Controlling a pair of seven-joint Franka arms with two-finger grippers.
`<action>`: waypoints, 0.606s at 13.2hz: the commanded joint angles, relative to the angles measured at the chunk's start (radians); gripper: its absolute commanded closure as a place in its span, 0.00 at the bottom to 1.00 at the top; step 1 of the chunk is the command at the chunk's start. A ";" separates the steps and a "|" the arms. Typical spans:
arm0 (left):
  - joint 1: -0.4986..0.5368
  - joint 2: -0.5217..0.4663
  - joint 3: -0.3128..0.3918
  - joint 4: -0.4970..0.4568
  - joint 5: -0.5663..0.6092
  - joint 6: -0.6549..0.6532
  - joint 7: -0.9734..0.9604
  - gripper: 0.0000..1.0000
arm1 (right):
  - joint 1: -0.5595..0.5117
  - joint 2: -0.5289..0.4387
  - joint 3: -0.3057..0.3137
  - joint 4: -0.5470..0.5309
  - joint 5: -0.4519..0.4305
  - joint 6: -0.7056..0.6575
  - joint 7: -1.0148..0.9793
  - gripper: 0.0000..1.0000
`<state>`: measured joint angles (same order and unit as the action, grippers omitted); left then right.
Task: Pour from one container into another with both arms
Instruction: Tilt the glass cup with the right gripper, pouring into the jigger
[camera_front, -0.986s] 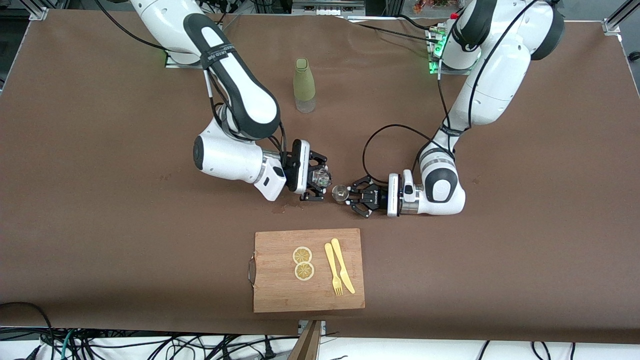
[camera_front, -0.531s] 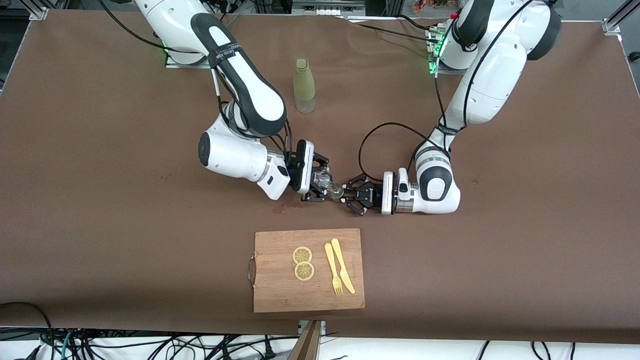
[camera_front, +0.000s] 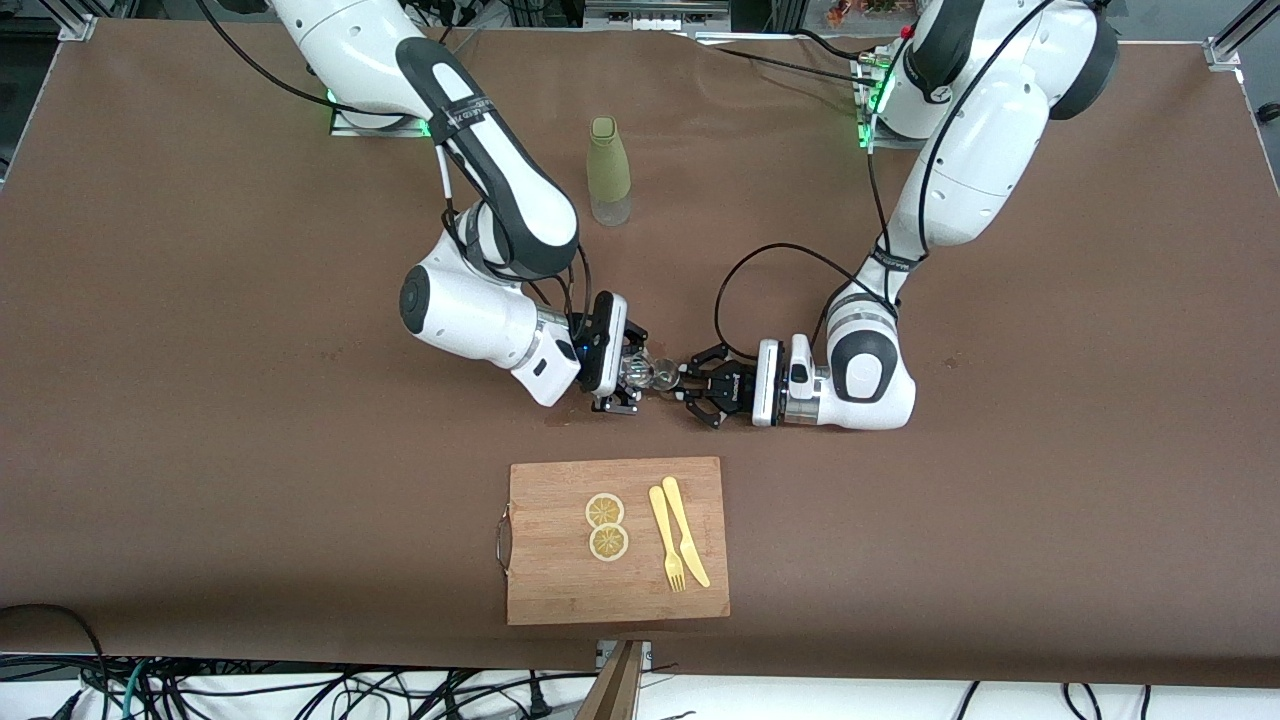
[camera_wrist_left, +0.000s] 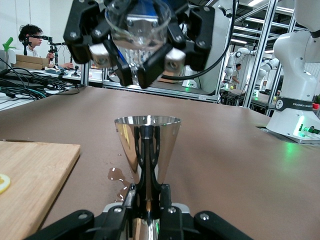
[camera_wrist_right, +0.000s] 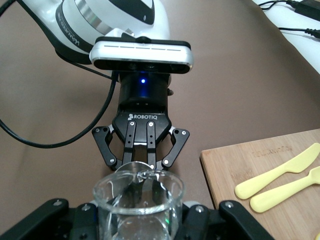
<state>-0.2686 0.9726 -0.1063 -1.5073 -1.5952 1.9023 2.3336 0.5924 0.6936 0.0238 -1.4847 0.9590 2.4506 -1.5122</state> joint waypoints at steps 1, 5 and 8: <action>-0.008 -0.022 -0.004 0.004 0.020 0.041 -0.011 1.00 | 0.020 -0.005 -0.005 -0.003 -0.063 0.028 0.037 0.98; -0.008 -0.023 -0.004 0.004 0.020 0.040 -0.014 1.00 | 0.021 -0.005 -0.005 -0.005 -0.137 0.028 0.037 0.98; -0.008 -0.023 -0.004 0.004 0.020 0.040 -0.014 1.00 | 0.023 -0.005 -0.005 -0.006 -0.158 0.028 0.038 0.98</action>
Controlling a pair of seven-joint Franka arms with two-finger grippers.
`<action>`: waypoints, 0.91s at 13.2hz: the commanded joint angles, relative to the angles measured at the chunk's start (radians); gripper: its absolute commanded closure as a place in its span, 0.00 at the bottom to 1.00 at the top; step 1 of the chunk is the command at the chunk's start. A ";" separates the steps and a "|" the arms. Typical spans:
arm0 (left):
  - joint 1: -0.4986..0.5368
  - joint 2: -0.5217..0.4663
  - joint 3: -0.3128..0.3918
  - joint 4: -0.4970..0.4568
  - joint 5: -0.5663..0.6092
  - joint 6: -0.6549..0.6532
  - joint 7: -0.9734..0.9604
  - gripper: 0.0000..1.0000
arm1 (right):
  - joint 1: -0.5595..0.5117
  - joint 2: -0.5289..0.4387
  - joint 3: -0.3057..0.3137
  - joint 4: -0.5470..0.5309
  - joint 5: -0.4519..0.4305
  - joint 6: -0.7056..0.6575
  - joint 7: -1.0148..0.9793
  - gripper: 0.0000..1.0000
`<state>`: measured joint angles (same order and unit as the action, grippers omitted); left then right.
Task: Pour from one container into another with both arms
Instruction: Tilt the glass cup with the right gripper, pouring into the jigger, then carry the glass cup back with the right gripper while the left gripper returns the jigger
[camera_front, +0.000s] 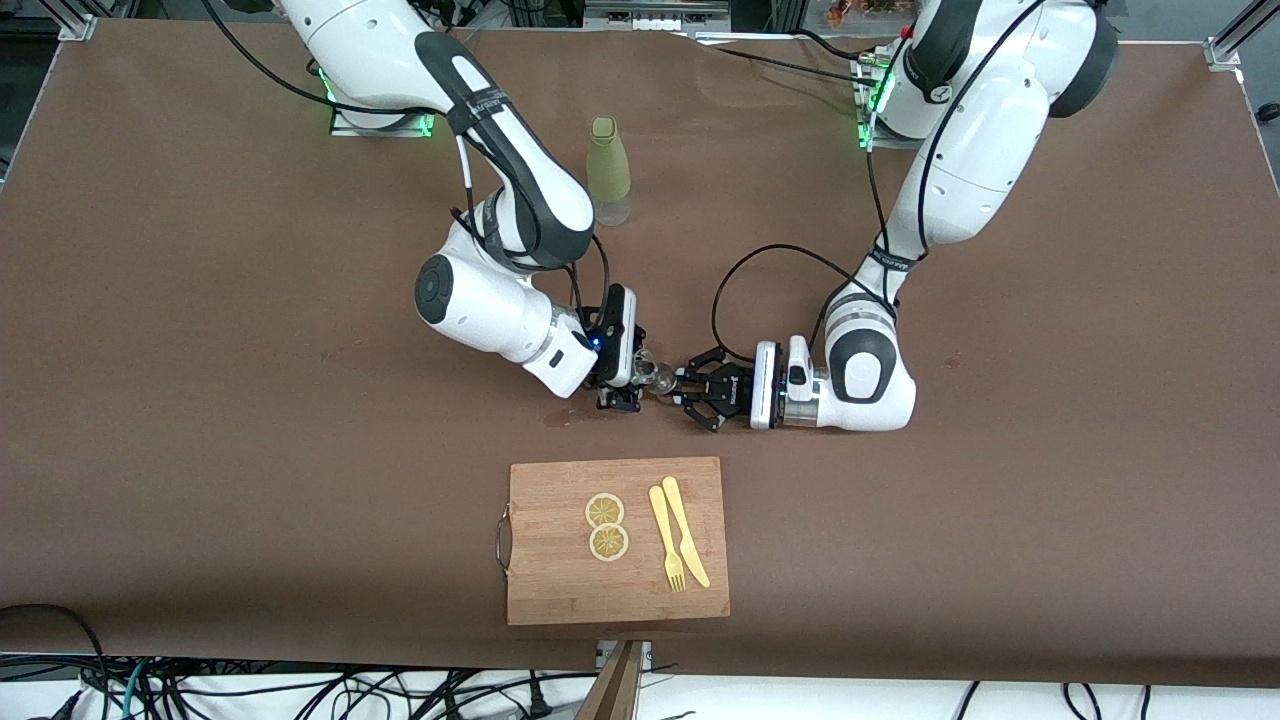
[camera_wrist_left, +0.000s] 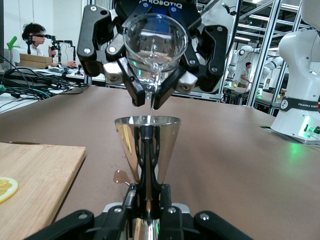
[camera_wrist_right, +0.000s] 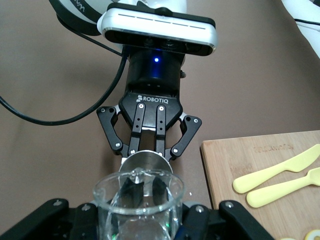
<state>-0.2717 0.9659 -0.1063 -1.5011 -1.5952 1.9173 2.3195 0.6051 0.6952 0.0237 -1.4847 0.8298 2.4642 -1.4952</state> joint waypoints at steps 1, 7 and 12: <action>-0.004 -0.016 -0.004 -0.002 0.020 0.025 0.000 1.00 | 0.012 -0.006 -0.005 -0.006 -0.032 0.015 0.023 0.98; -0.004 -0.015 -0.004 -0.002 0.021 0.025 0.000 1.00 | 0.007 -0.005 -0.002 -0.014 -0.014 0.015 0.036 0.98; -0.004 -0.015 -0.004 -0.002 0.021 0.025 0.000 1.00 | 0.002 -0.014 -0.001 -0.014 0.149 0.006 -0.002 0.98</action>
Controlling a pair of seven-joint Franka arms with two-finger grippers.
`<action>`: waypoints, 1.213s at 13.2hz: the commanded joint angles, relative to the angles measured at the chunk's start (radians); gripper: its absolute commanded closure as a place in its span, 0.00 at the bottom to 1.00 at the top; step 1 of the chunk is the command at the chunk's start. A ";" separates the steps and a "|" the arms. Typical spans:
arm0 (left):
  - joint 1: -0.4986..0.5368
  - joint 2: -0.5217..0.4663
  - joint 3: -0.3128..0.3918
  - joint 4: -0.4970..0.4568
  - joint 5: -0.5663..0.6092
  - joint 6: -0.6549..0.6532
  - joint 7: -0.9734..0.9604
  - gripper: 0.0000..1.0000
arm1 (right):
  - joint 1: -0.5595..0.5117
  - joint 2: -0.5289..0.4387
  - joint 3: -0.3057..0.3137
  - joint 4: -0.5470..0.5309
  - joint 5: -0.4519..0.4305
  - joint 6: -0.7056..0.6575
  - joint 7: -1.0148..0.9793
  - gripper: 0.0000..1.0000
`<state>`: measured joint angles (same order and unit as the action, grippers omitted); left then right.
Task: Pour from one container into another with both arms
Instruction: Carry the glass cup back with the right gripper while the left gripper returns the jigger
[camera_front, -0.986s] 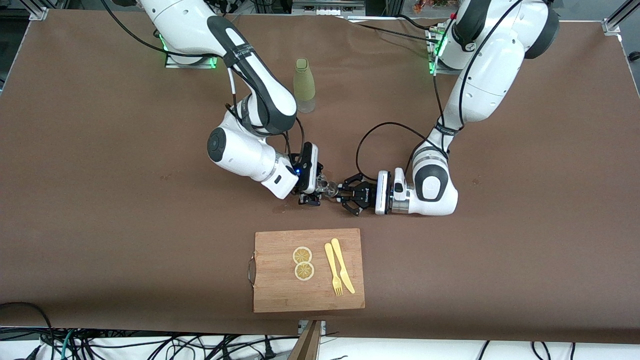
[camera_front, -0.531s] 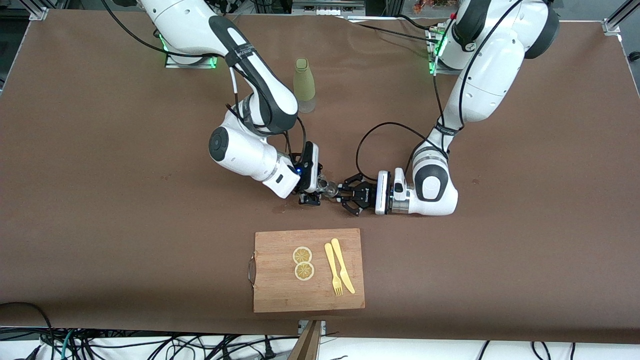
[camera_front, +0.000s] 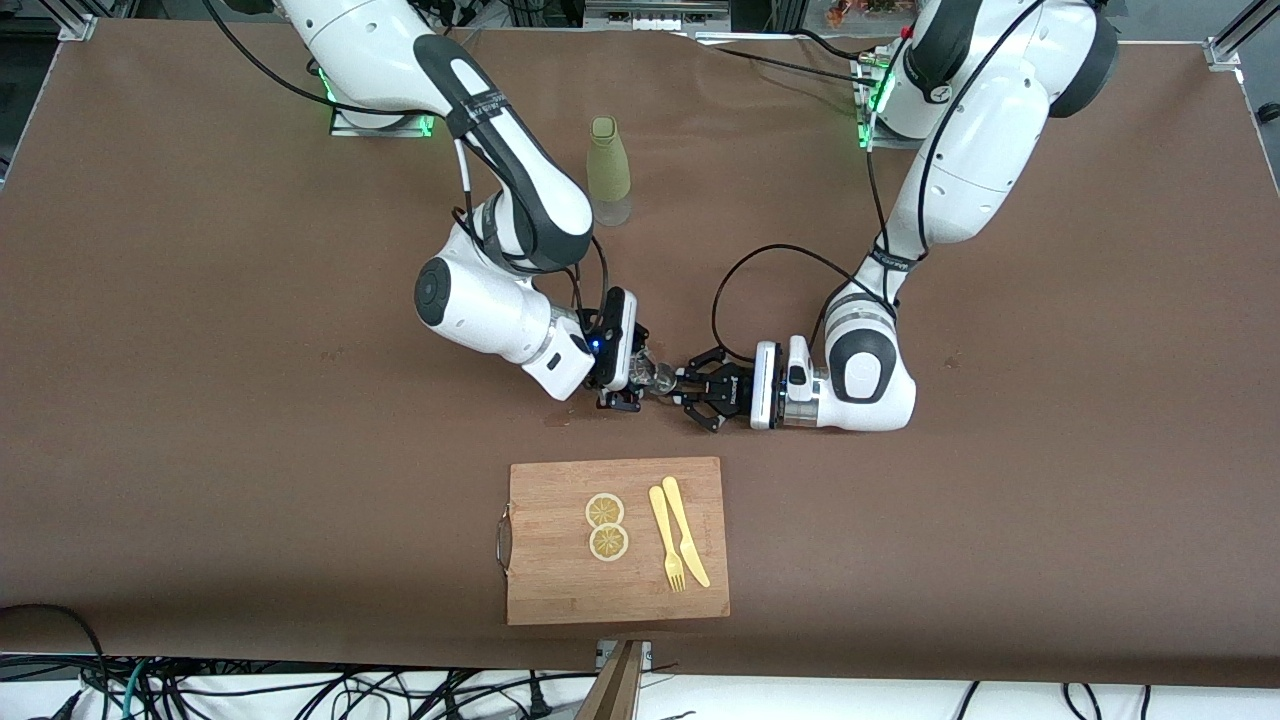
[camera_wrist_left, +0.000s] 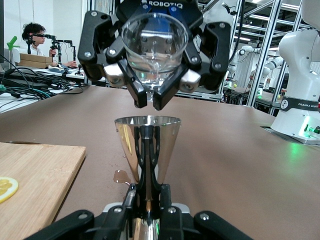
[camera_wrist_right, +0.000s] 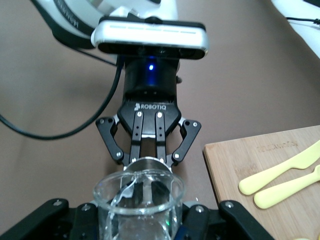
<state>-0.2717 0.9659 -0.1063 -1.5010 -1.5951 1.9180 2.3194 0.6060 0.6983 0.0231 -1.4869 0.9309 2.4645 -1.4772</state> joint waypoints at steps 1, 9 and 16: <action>-0.004 -0.016 -0.004 -0.002 0.020 0.024 0.002 1.00 | 0.000 -0.019 0.001 -0.012 0.061 0.005 -0.026 0.98; 0.006 -0.016 0.003 -0.004 0.021 0.006 0.052 1.00 | -0.046 -0.025 -0.005 -0.013 0.207 -0.077 -0.158 0.98; 0.074 -0.016 0.092 -0.016 0.021 -0.169 0.179 1.00 | -0.201 -0.025 -0.005 -0.016 0.236 -0.309 -0.345 0.98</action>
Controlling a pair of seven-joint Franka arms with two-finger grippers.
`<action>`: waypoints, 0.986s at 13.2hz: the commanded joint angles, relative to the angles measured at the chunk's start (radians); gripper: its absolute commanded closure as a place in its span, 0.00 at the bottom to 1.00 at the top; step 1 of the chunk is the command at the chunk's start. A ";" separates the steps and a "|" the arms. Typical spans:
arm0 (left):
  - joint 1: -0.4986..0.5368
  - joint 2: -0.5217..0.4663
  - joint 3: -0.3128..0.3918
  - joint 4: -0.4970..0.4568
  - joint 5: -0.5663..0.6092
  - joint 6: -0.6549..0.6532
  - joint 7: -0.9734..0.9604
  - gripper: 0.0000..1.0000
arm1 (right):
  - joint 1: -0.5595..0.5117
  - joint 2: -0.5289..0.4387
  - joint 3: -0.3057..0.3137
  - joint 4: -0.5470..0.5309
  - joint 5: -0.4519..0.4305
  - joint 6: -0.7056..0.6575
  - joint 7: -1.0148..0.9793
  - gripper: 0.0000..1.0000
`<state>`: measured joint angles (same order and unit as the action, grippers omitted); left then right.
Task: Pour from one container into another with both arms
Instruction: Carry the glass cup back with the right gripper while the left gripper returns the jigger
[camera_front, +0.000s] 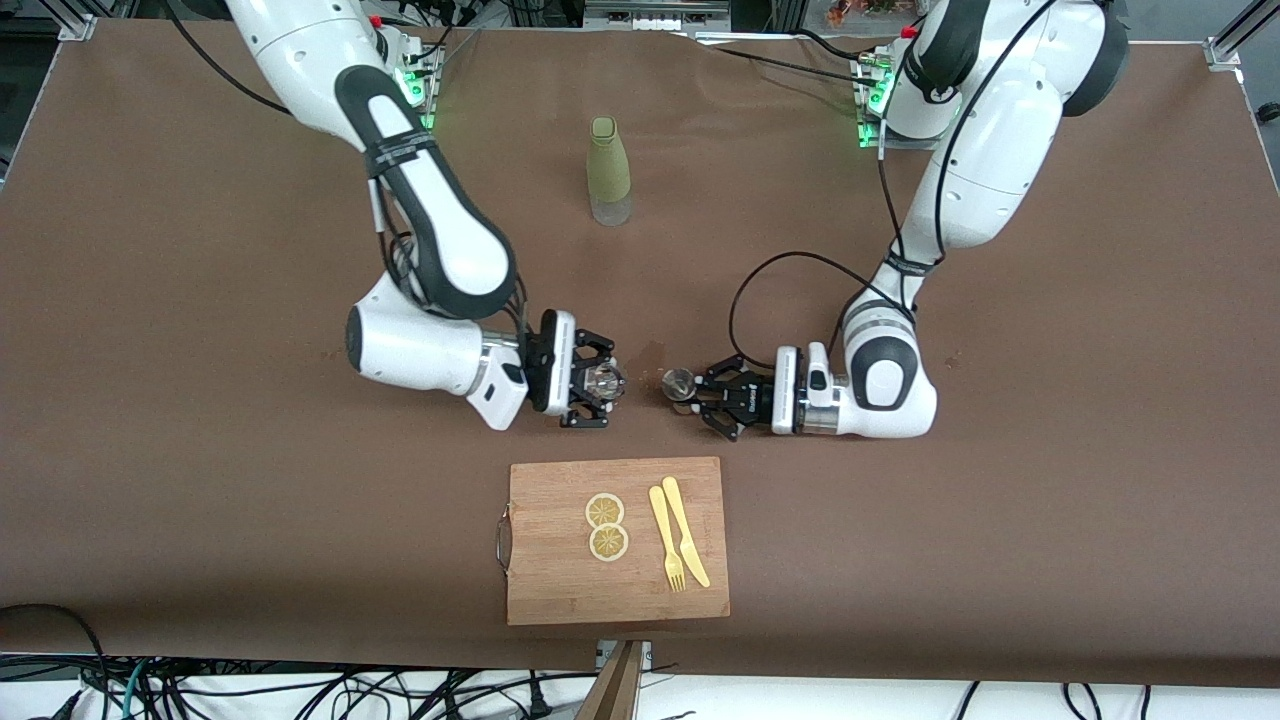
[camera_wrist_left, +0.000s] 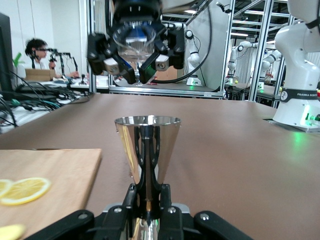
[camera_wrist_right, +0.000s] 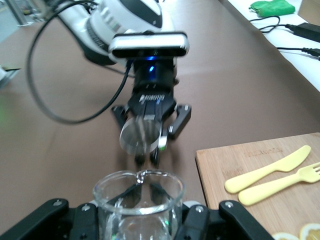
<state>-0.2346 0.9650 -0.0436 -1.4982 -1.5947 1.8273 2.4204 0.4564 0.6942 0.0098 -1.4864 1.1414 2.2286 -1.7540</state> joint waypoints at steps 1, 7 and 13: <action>0.050 -0.014 0.059 -0.022 0.021 -0.136 0.091 1.00 | -0.083 -0.021 0.009 -0.017 0.026 -0.113 -0.102 0.98; 0.184 -0.009 0.209 -0.031 0.158 -0.399 0.196 1.00 | -0.319 -0.009 0.009 -0.072 0.049 -0.407 -0.395 0.98; 0.365 0.024 0.261 -0.048 0.282 -0.558 0.397 1.00 | -0.565 0.039 0.009 -0.242 0.097 -0.607 -0.712 0.98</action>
<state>0.1023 0.9763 0.2098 -1.5260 -1.3335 1.3165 2.7199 -0.0492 0.7331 0.0001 -1.6688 1.2088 1.6633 -2.3783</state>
